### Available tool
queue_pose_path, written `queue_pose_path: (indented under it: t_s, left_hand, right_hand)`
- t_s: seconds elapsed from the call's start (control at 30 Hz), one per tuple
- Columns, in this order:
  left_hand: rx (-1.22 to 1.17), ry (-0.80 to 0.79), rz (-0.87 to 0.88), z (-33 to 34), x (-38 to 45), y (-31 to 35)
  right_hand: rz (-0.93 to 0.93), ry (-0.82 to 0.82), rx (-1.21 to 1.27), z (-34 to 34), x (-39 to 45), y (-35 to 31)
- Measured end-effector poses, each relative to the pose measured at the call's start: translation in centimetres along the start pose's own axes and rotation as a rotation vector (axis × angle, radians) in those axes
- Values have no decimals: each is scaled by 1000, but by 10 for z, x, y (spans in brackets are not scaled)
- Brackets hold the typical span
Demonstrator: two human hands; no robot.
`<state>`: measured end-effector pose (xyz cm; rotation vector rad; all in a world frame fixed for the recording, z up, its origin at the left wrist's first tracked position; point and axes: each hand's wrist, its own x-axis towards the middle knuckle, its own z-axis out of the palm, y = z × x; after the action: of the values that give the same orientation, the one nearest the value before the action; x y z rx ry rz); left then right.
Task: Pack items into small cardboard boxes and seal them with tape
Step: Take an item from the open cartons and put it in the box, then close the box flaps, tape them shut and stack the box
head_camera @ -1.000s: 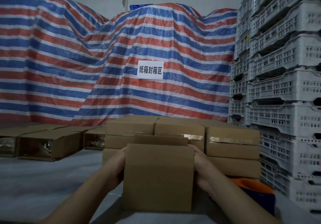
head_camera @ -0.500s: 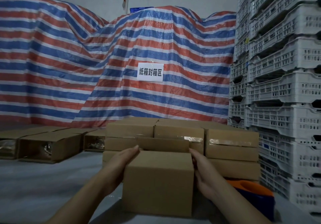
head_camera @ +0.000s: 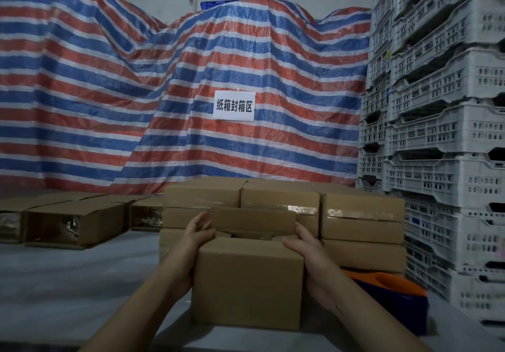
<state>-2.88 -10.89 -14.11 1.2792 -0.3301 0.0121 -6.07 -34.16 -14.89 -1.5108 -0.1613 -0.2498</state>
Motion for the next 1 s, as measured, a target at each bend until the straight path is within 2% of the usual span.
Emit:
queue_pose_path:
  t_s: [0.13, 0.47, 0.53, 0.6, 0.67, 0.77, 0.87, 0.93, 1.0]
  left_hand:
    - [-2, -6, -25, 1, -4, 2]
    - [83, -10, -74, 2, -14, 4]
    - [275, 11, -35, 1, -8, 11]
    - [606, 2, 21, -1, 0, 25]
    - [871, -48, 86, 7, 5, 41]
    - [1191, -180, 303, 38, 0, 46]
    - [1463, -322, 345, 60, -4, 28]
    - [1578, -292, 336, 61, -3, 19]
    - [1572, -284, 343, 59, -1, 18]
  right_hand:
    - [-20, -3, 52, 0, 0, 2]
    - [-45, 187, 71, 4, 1, 10]
    - [-47, 201, 52, 6, 2, 9]
    - [-44, 207, 23, 6, 3, 8]
    - [-45, 205, -14, 5, 2, 8]
    - [-48, 200, -39, 4, 0, 6]
    - [-22, 178, -36, 4, -1, 4]
    - [-4, 153, -99, 3, 0, 0]
    - [-41, 117, -286, -5, -2, -10]
